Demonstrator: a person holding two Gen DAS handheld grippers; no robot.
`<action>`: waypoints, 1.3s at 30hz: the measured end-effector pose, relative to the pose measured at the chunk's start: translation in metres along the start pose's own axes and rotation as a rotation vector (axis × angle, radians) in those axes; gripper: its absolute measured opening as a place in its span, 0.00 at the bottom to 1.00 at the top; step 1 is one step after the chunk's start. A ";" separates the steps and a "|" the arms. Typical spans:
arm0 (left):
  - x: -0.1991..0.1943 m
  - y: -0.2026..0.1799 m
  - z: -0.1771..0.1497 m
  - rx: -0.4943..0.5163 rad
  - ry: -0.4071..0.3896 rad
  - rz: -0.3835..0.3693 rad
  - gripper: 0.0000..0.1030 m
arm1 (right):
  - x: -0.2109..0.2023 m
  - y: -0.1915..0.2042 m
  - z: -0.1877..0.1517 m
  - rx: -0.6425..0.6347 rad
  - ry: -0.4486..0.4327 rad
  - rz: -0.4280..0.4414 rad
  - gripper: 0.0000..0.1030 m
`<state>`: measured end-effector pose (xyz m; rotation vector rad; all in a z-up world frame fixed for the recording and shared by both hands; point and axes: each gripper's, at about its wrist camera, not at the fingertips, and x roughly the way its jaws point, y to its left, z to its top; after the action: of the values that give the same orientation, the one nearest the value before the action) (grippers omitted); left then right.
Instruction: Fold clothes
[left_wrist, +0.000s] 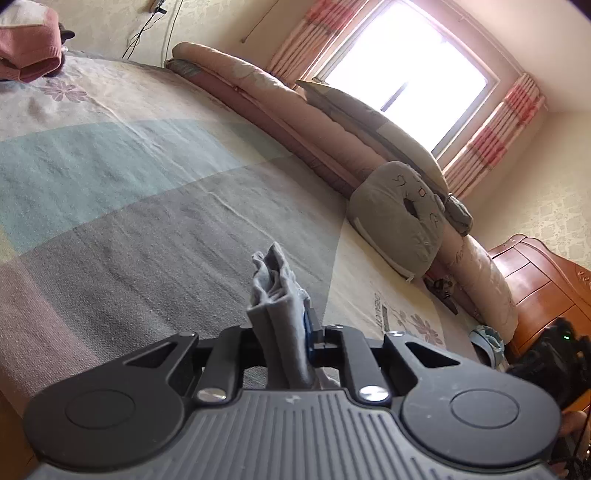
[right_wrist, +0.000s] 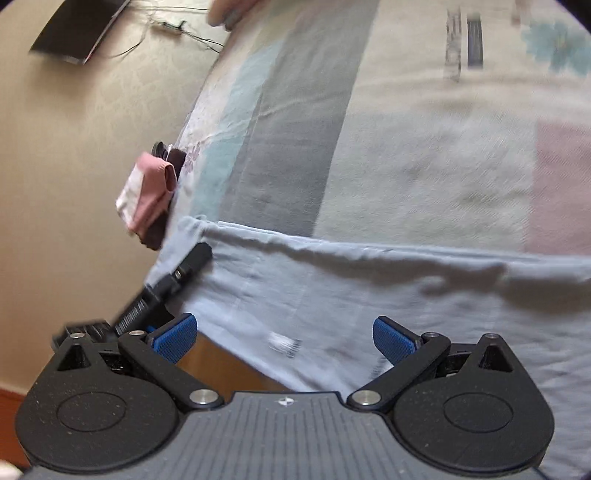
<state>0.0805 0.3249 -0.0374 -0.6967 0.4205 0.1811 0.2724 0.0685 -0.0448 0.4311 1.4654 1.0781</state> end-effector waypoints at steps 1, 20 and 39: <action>0.000 0.000 0.000 0.000 -0.002 -0.005 0.12 | 0.006 -0.001 0.003 0.032 0.015 0.017 1.00; 0.001 0.008 0.004 -0.017 0.023 -0.065 0.12 | 0.031 -0.008 0.039 0.219 -0.126 -0.085 1.00; -0.002 -0.011 0.007 0.047 0.043 -0.052 0.12 | 0.033 -0.001 -0.051 0.294 0.063 -0.050 1.00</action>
<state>0.0836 0.3213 -0.0254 -0.6652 0.4458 0.1073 0.2186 0.0751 -0.0711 0.5676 1.6896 0.8453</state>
